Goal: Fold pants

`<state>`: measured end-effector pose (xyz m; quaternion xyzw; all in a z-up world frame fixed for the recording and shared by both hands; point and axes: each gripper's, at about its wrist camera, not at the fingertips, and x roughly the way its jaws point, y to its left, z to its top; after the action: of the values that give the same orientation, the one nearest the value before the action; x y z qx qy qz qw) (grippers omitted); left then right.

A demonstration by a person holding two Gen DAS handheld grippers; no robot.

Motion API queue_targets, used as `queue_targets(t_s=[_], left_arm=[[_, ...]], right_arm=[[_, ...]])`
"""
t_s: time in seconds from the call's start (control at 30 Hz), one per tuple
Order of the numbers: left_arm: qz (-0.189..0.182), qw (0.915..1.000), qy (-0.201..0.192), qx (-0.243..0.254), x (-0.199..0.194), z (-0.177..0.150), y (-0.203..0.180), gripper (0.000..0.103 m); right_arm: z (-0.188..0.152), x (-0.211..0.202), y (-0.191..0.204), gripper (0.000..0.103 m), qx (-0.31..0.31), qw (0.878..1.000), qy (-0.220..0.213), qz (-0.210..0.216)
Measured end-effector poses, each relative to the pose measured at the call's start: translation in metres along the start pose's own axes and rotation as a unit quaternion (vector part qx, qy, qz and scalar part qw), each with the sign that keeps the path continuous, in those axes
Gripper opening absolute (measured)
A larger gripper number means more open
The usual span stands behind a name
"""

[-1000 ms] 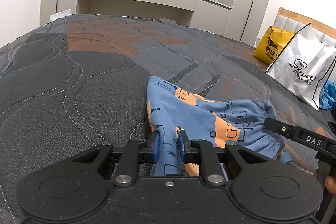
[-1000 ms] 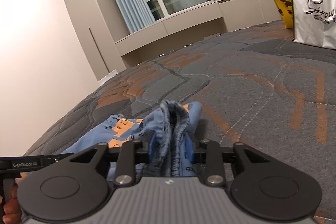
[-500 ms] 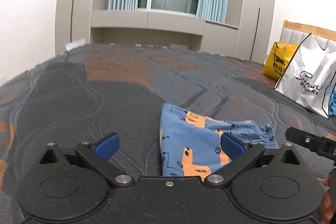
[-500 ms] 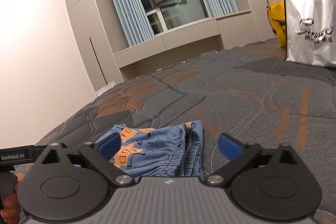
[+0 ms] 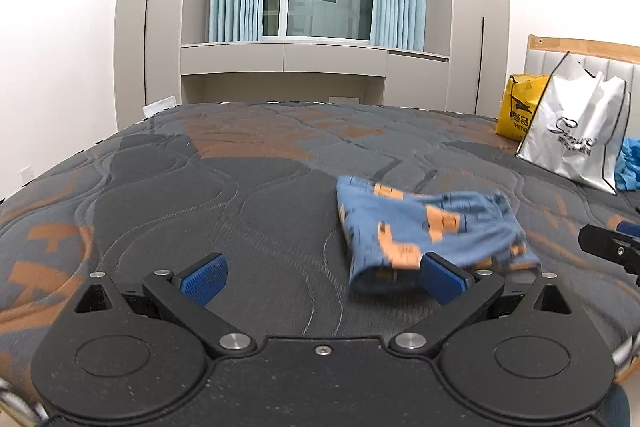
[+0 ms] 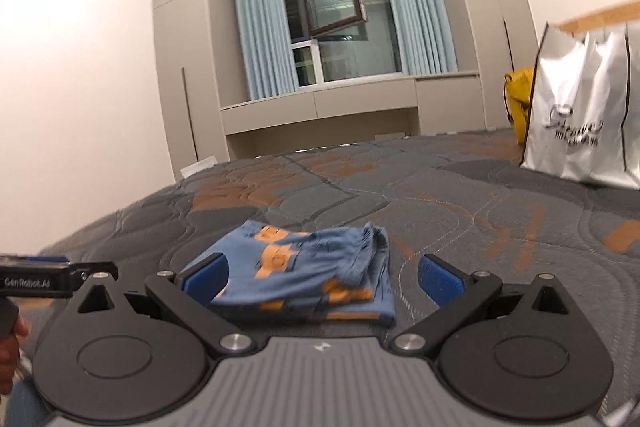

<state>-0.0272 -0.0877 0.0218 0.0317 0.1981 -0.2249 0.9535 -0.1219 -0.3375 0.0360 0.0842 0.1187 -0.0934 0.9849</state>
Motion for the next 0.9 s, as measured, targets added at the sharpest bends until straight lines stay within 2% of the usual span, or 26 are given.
queue_targets(t_s=[0.13, 0.37, 0.9], left_arm=[[0.003, 1.0000, -0.005, 0.006, -0.025, -0.021, 0.006, 0.102], [0.010, 0.9999, -0.005, -0.001, -0.059, -0.051, 0.018, 0.102], [0.016, 0.9998, 0.002, -0.013, -0.073, -0.064, 0.022, 0.102]], right_arm=[[-0.014, -0.031, 0.023, 0.103, -0.027, 1.000, -0.003, -0.003], [-0.036, -0.065, 0.046, 0.103, -0.032, 0.999, -0.007, -0.015], [-0.051, -0.074, 0.039, 0.103, -0.015, 1.000, 0.007, -0.017]])
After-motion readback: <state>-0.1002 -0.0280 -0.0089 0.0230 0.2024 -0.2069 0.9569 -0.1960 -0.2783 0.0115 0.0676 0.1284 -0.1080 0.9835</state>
